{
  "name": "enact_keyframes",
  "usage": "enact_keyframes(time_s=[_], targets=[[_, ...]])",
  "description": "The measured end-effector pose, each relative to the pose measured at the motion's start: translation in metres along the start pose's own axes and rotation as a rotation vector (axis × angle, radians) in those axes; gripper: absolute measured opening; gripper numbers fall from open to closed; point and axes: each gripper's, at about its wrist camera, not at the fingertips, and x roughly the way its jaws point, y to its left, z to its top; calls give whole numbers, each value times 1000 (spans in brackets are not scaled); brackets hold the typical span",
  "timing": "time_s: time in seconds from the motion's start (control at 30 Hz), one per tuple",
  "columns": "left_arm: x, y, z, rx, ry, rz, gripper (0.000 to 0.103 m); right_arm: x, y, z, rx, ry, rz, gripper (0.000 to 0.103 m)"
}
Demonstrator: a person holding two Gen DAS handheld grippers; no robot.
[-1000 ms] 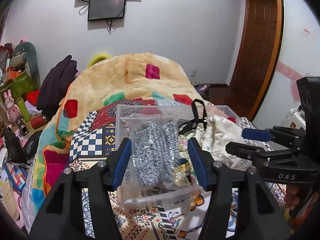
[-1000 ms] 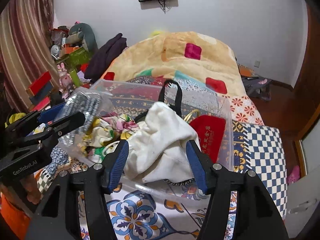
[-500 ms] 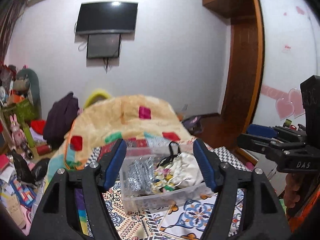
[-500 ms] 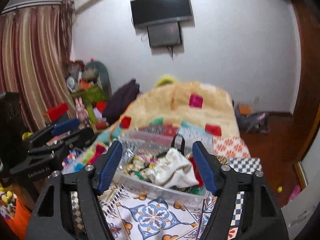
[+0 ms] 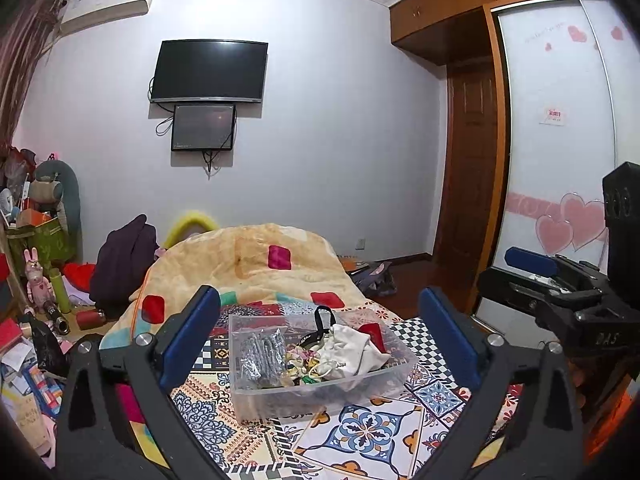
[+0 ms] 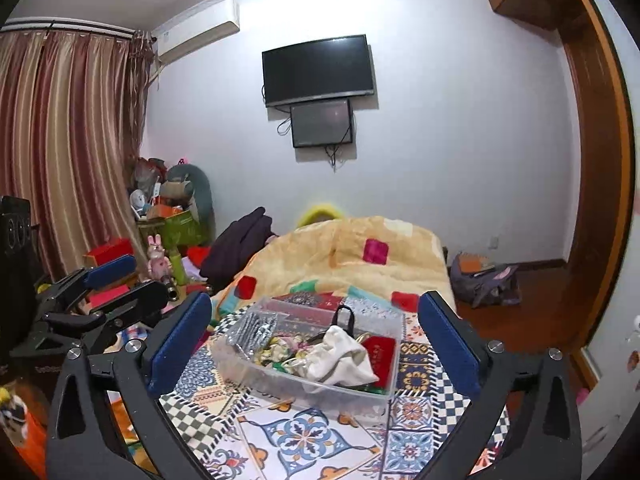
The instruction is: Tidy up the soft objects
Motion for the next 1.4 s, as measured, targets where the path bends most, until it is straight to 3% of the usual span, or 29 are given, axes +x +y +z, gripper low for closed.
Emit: enact_keyframes(time_s=[1.4], targets=[[2, -4, -13, 18, 7, 15, 103, -2, -1, -13, 12, 9, 23, 103]])
